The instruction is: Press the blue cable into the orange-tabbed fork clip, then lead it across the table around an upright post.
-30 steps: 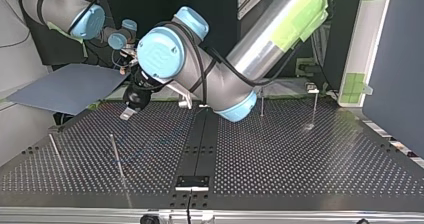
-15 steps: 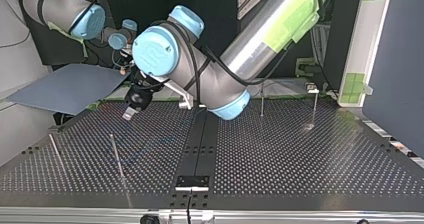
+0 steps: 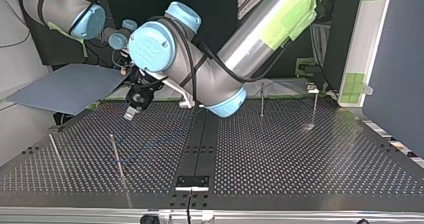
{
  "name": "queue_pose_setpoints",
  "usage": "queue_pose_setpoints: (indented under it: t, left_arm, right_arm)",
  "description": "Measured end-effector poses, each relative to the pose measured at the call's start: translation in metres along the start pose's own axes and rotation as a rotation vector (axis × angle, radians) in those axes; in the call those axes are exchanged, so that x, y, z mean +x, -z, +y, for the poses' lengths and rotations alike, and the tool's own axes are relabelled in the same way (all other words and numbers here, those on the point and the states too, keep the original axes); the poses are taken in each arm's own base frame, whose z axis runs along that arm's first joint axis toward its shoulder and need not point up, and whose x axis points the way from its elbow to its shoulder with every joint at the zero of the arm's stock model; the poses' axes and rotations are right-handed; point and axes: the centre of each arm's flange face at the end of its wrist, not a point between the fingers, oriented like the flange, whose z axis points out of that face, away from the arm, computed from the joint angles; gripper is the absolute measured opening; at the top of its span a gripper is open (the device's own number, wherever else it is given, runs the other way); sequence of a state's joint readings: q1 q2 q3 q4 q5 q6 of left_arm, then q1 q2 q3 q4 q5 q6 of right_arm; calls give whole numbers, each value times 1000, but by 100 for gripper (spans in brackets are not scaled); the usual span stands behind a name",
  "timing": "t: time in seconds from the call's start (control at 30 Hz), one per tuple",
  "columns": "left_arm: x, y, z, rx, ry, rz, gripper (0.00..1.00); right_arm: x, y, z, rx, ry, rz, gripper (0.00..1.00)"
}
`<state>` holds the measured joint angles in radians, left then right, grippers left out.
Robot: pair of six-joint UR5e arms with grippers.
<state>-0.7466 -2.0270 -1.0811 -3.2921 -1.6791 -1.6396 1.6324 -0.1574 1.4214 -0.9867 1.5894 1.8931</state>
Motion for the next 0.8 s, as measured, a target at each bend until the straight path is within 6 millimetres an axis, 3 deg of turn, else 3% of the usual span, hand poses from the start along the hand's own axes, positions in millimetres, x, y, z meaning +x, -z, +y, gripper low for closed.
queue_pose_setpoints:
  t: [0.8]
  left_arm:
    - [1,10,-7,-145,45,-10,100]
  right_arm:
    - [-2,1,-3,3,2,-3,0]
